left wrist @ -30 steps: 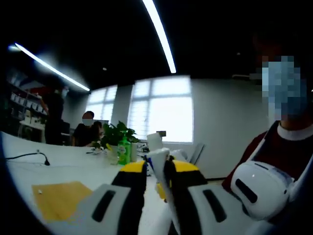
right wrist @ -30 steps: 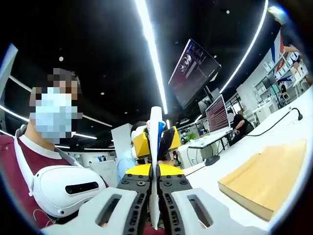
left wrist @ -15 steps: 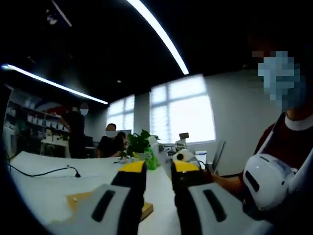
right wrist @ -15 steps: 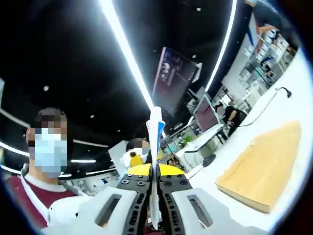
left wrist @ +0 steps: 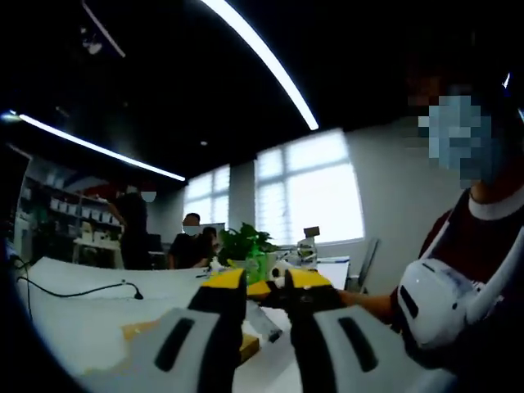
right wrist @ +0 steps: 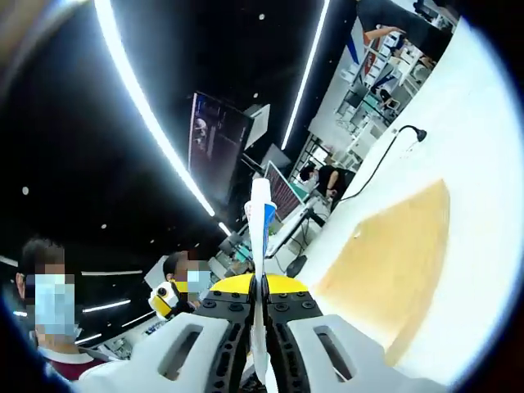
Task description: Pick up the toothpaste unscrew the cap squeeze it onto the small board screw the cap back on and return it to the table
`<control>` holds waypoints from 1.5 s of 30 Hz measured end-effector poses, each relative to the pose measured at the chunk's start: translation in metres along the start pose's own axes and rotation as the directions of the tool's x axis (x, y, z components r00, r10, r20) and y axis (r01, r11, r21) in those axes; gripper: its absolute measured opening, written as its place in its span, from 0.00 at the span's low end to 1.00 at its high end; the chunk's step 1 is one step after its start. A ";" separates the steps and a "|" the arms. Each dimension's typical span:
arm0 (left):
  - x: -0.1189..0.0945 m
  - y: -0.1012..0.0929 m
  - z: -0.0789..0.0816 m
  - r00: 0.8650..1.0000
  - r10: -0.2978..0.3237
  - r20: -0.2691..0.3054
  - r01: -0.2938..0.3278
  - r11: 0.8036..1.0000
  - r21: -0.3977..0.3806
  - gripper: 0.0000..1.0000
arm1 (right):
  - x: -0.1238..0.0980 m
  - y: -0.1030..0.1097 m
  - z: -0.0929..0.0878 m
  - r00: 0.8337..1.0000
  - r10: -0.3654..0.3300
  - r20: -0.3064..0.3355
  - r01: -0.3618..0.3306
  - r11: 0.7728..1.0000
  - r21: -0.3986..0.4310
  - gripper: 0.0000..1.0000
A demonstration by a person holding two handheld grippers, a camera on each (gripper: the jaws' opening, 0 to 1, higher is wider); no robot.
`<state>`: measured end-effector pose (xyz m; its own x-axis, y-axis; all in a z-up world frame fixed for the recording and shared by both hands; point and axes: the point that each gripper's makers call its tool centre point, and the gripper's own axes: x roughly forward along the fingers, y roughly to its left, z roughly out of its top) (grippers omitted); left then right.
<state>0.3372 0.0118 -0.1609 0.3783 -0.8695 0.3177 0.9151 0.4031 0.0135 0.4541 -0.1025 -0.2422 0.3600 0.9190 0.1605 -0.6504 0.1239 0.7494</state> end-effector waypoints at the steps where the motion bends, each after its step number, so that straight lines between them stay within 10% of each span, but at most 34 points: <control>1: -0.003 0.002 0.001 1.000 0.010 0.003 -0.010 1.000 -0.002 0.19 | 0.000 -0.003 0.000 1.000 -0.009 -0.002 0.009 1.000 0.011 0.01; 45: -0.040 0.024 -0.009 0.990 0.139 0.000 -0.139 0.990 -0.015 0.20 | 0.001 -0.118 0.006 0.925 -0.380 -0.029 0.370 0.914 -0.165 0.04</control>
<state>0.3448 0.0540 -0.1816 0.5019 -0.8048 0.3167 0.8555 0.5157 -0.0452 0.5349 -0.1179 -0.3266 0.5601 0.8138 -0.1549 -0.5716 0.5150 0.6388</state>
